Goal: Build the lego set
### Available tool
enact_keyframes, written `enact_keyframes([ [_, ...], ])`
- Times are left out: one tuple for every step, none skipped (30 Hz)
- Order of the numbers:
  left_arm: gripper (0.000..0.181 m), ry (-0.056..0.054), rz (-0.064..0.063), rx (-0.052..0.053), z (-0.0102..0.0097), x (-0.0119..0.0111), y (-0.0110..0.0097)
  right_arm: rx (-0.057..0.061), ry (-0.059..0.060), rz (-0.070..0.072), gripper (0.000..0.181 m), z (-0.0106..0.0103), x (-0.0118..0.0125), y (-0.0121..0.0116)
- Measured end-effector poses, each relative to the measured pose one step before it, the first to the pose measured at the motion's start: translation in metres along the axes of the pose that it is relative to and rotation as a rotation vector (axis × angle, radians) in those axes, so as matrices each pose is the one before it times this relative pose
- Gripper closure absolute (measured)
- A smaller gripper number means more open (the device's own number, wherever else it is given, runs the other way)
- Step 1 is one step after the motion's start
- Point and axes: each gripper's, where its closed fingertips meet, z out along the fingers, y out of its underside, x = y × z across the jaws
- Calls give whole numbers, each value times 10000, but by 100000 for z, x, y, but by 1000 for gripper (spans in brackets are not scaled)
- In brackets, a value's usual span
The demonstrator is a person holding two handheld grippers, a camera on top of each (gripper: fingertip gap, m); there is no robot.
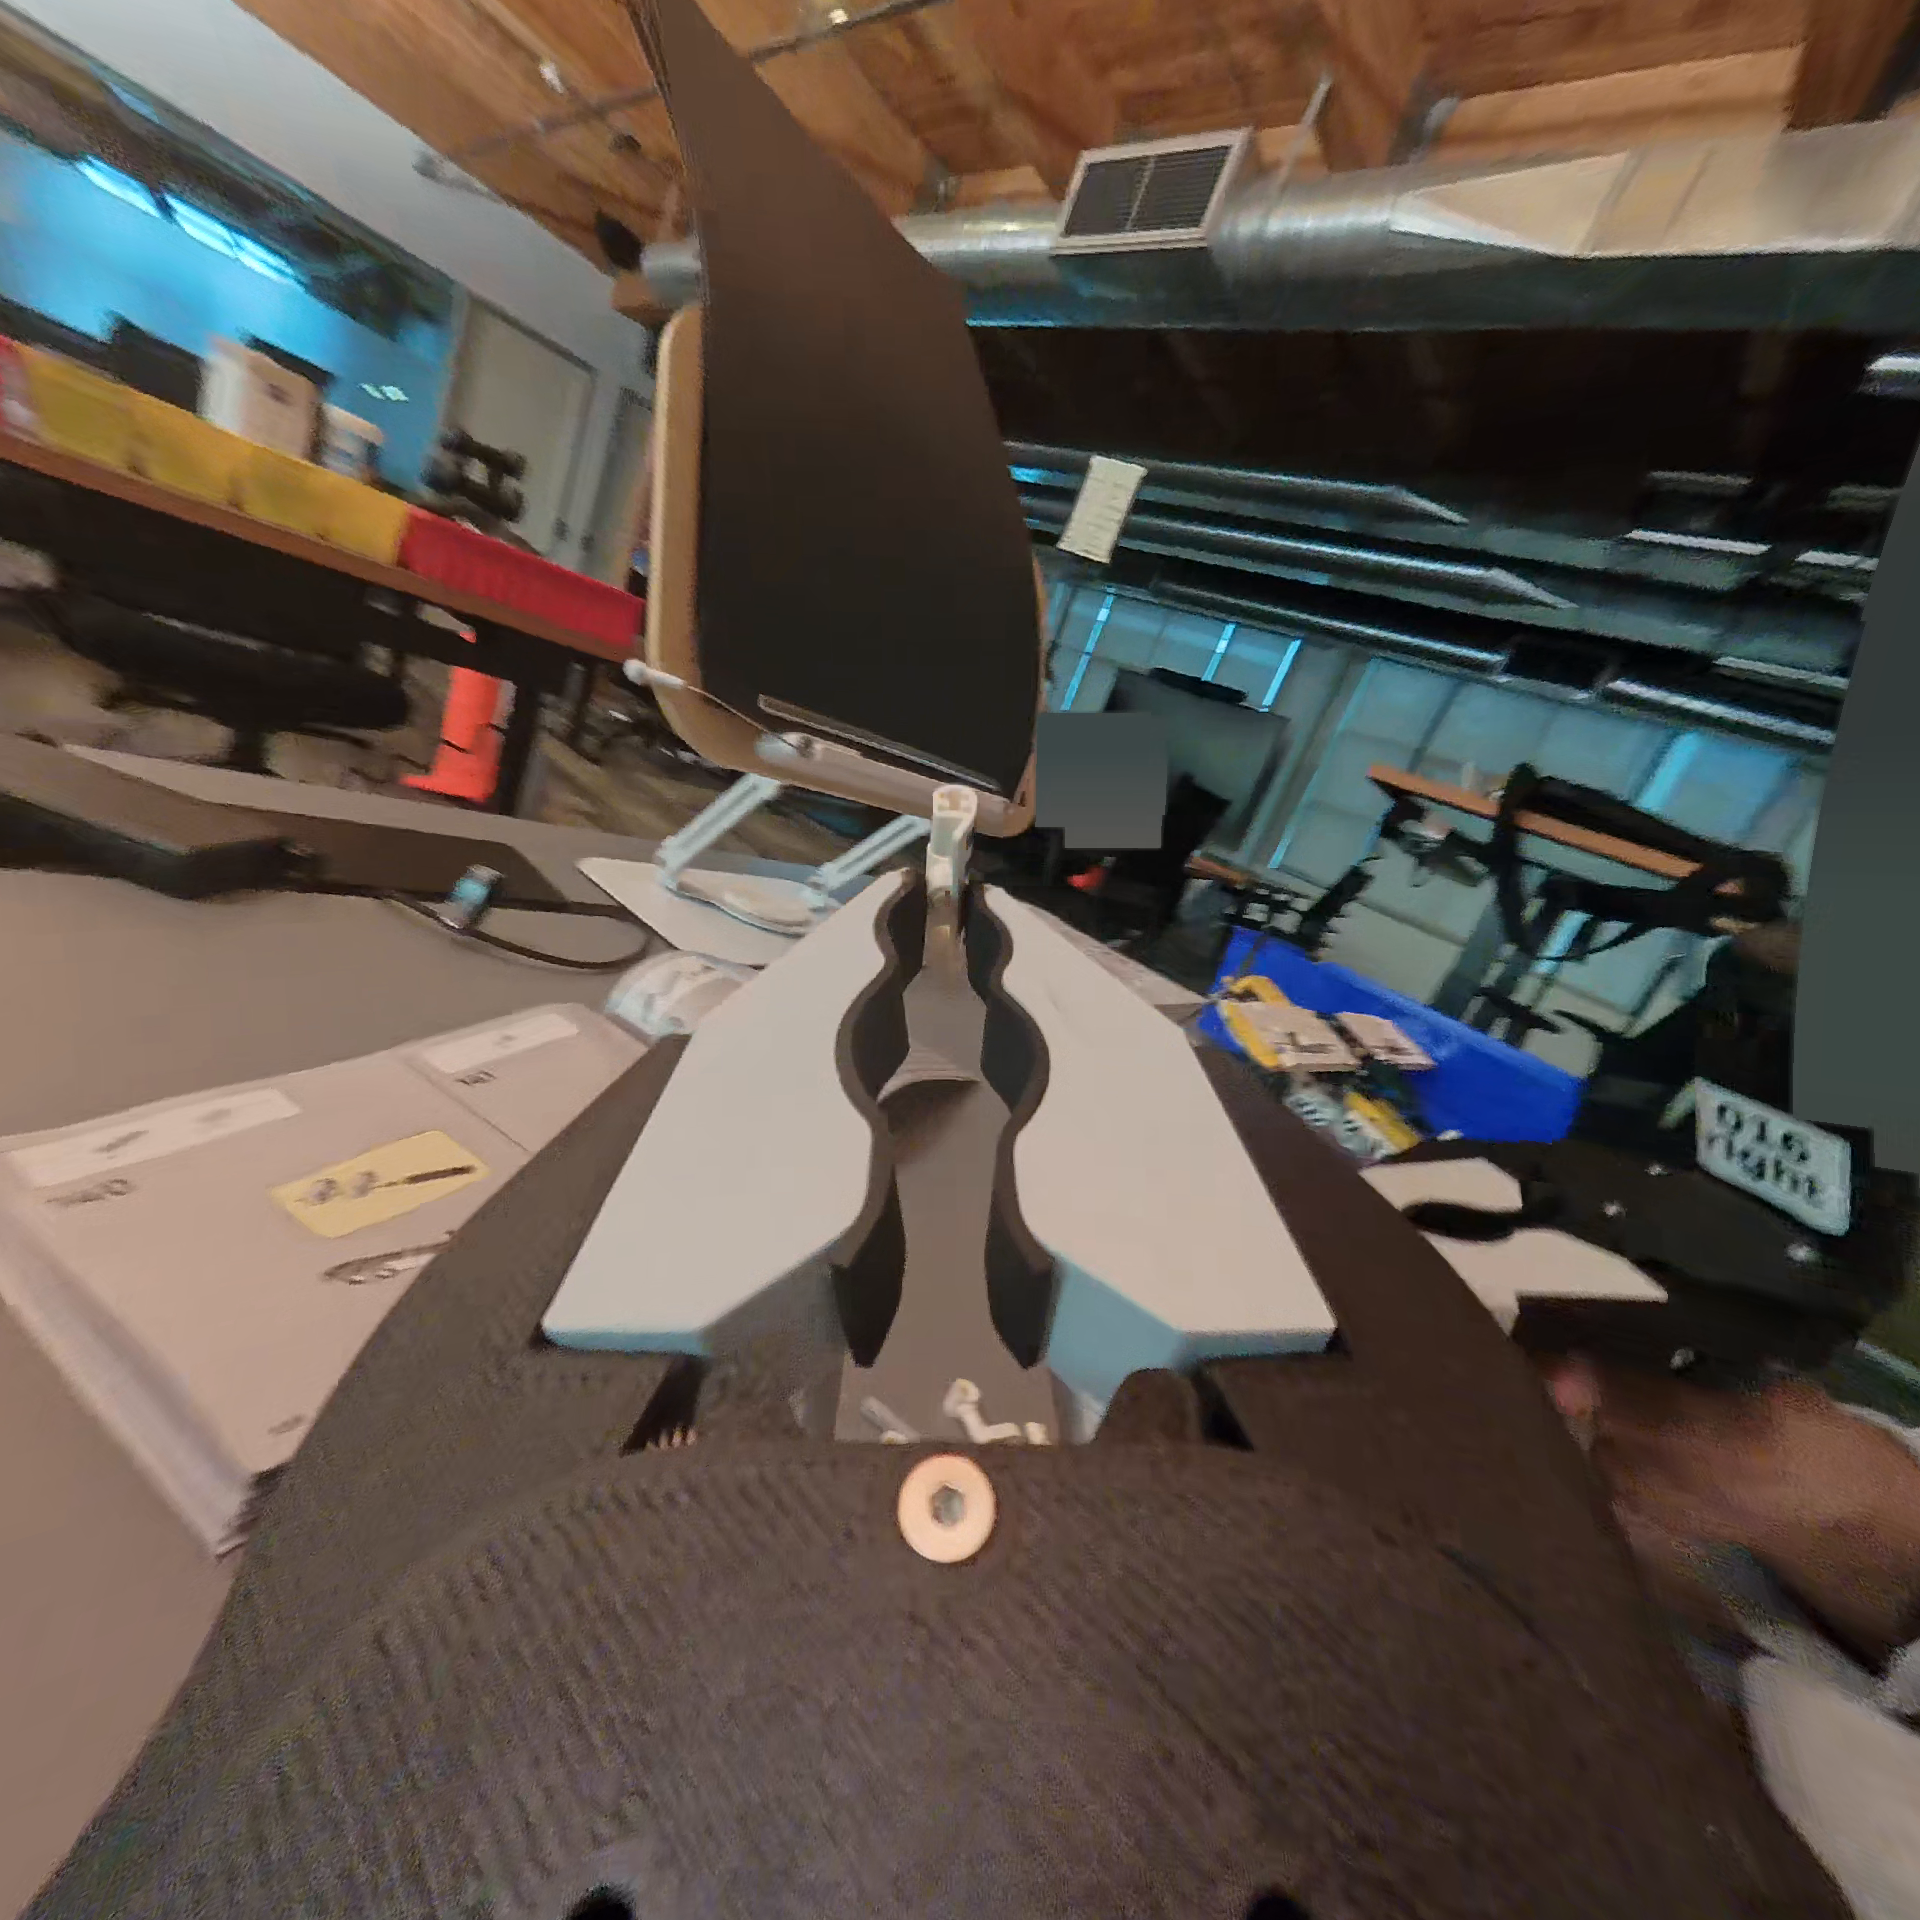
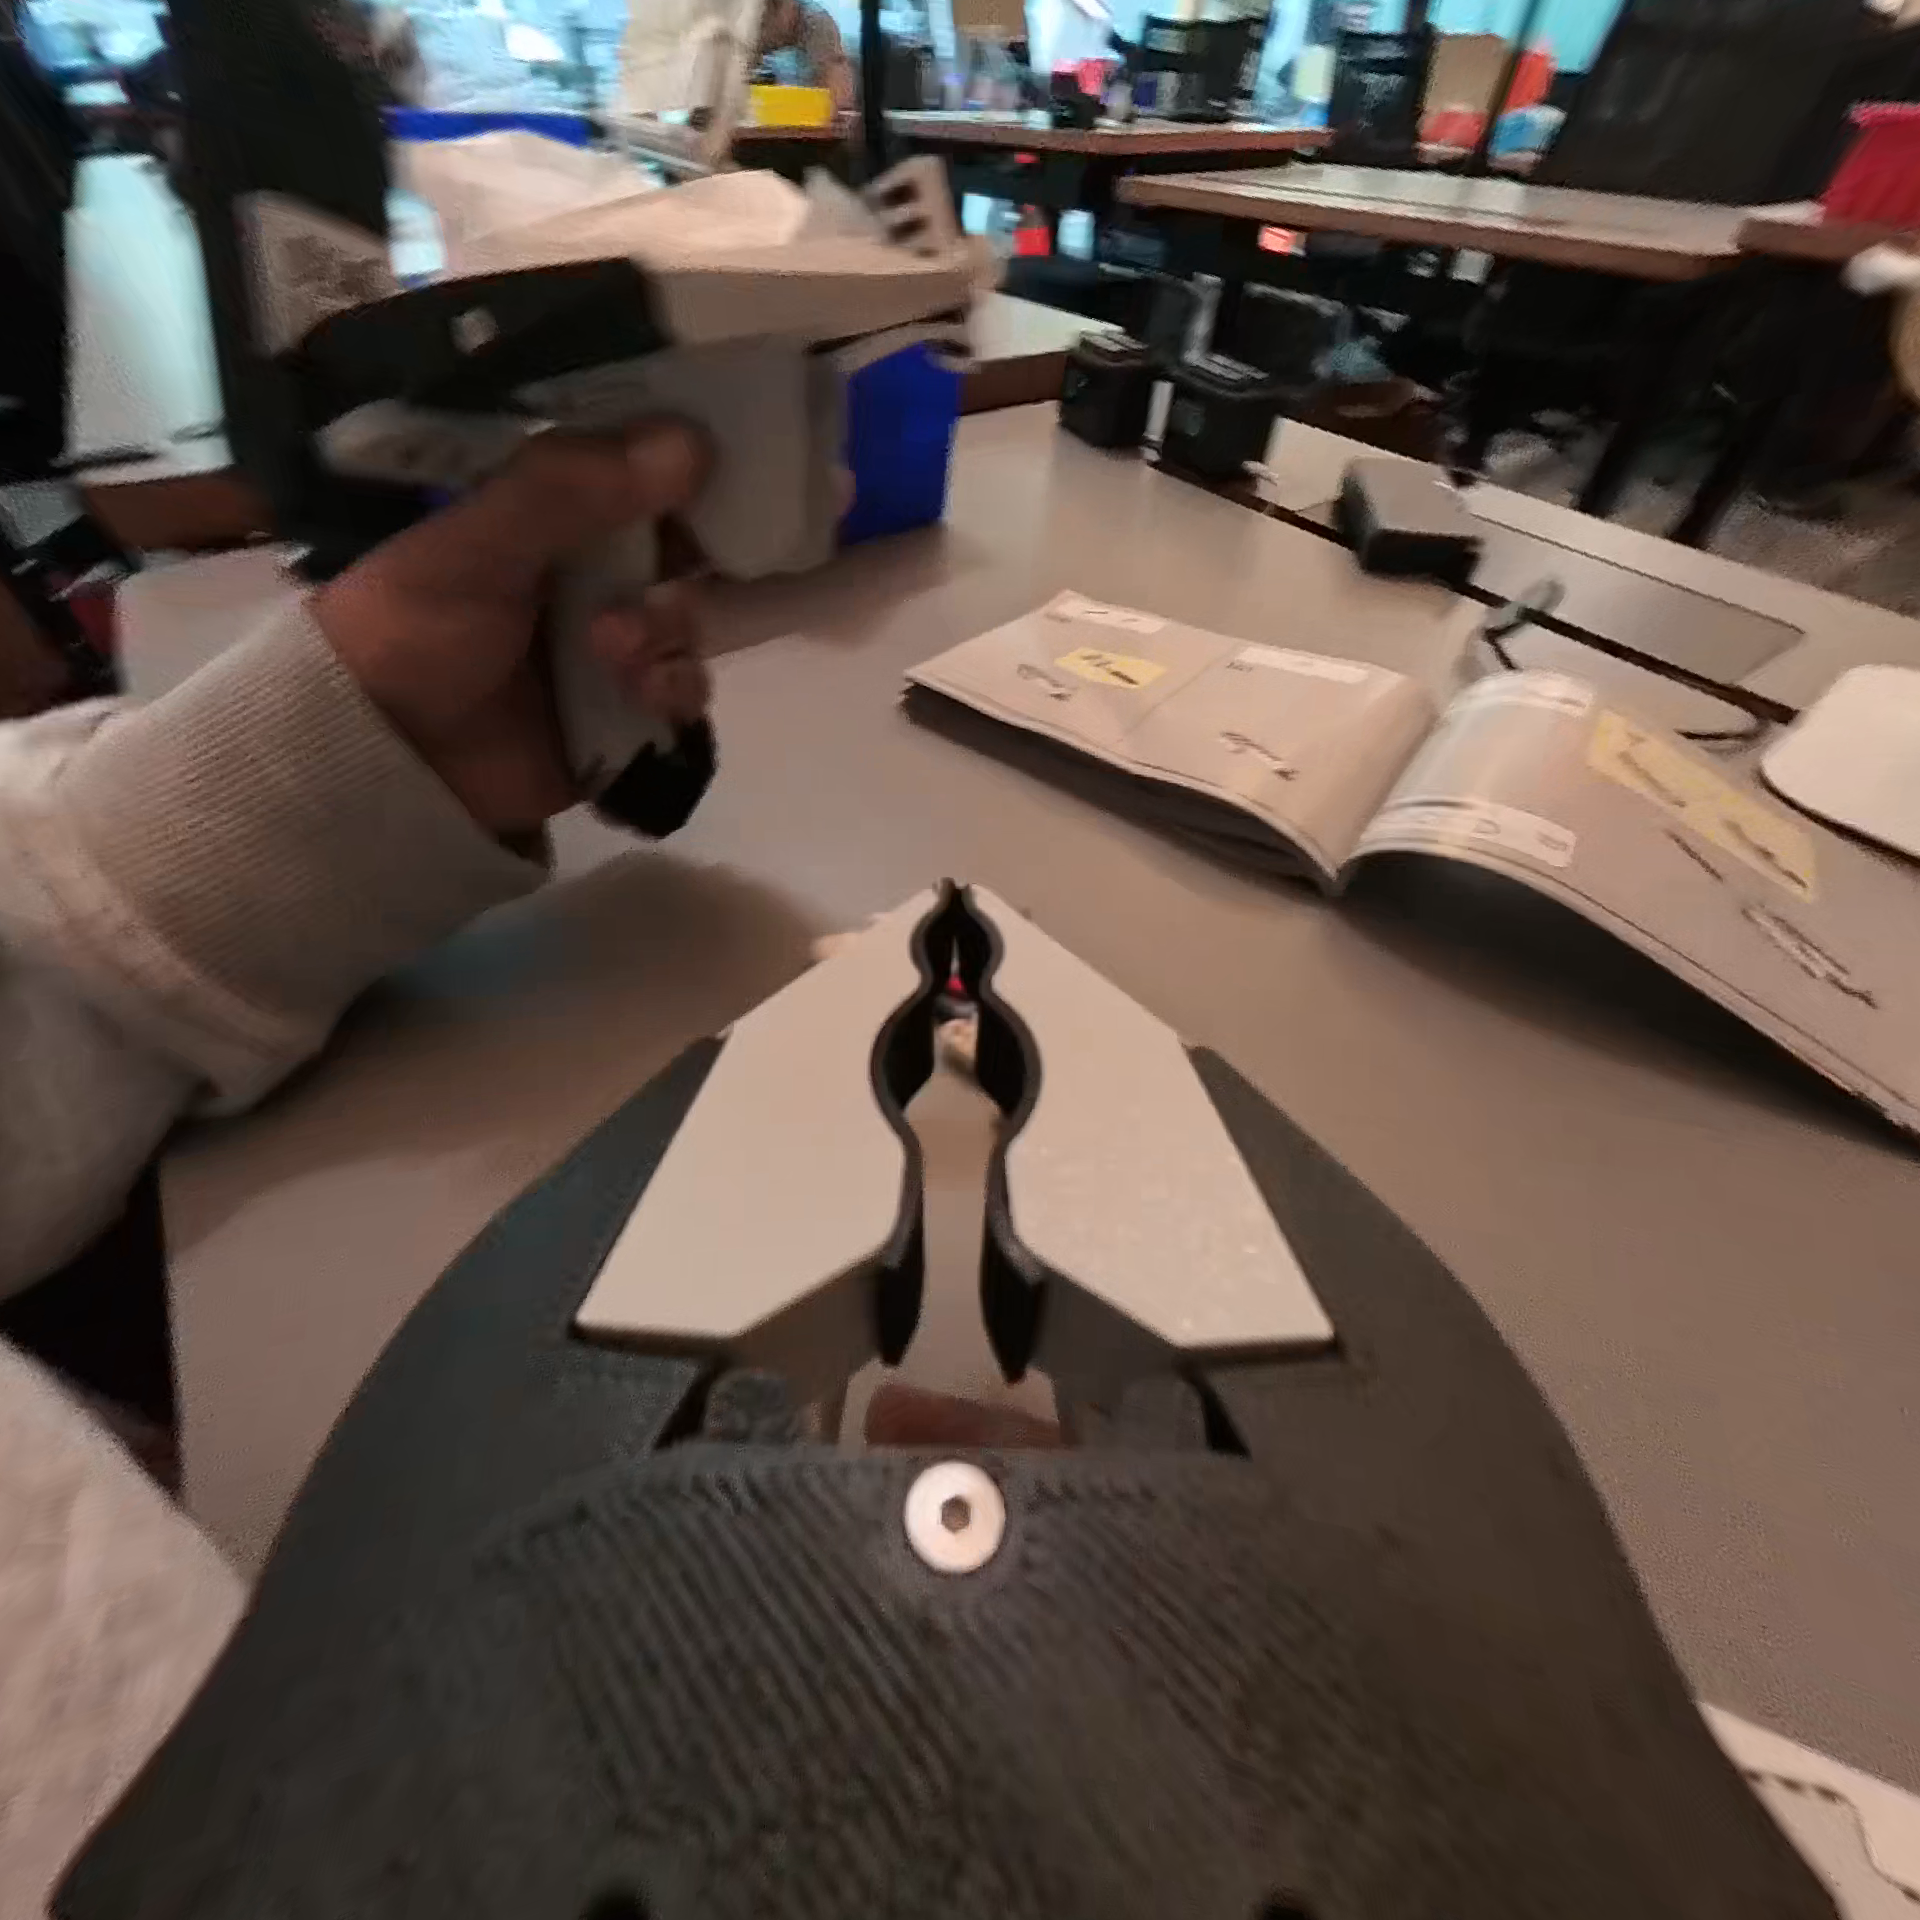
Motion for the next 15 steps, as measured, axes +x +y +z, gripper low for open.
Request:
enact_keyframes([
  [176, -73, 296, 59, -14, 70, 29, -216, 447, 255, 181, 412, 1086, -11],
  [176, 68, 10, -50, 75, 185, 86, -305, 240, 75, 181, 409, 724, 130],
  [176, 94, -172, -112, 91, 109, 165, -288, 27, 33, 181, 367, 322, 165],
  [176, 49, -328, -61, 27, -55, 63, -392, -248, 10, 178, 370, -196, 395],
  [176, 47, -356, 86, -84, -111, -193, -605, -508, -70, 168, 439, -633, 798],
  [176, 29, -293, 131, -146, -141, -283, -771, -490, -27, 159, 582, -662, 1080],
  [176, -29, -179, 51, -103, -176, -159, -749, -208, 95, 158, 647, -263, 1025],
  [176, -19, -82, 3, -42, -127, -55, -481, 62, 210, 160, 639, 80, 654],
  [176, 82, -41, -37, 45, 97, 39, -250, 52, 184, 165, 537, 27, 333],
  [176, 179, -3, -98, 122, 323, 147, -119, 90, 210, 167, 428, 103, 121],
  [176, 141, 114, -121, 137, 348, 194, -84, 115, 215, 168, 324, 188, 44],
  [176, 29, 228, -104, 117, 239, 171, -109, 106, 195, 168, 289, 209, 71],
  [176, -74, 267, -84, 62, 87, 105, -174, 115, 156, 168, 240, 252, 156],
  [175, -80, 232, -42, 20, 45, 45, -224, 66, 61, 167, 230, 152, 247],
  [175, -41, 127, -1, -2, 34, -12, -186, 53, 12, 166, 192, 94, 202],
])
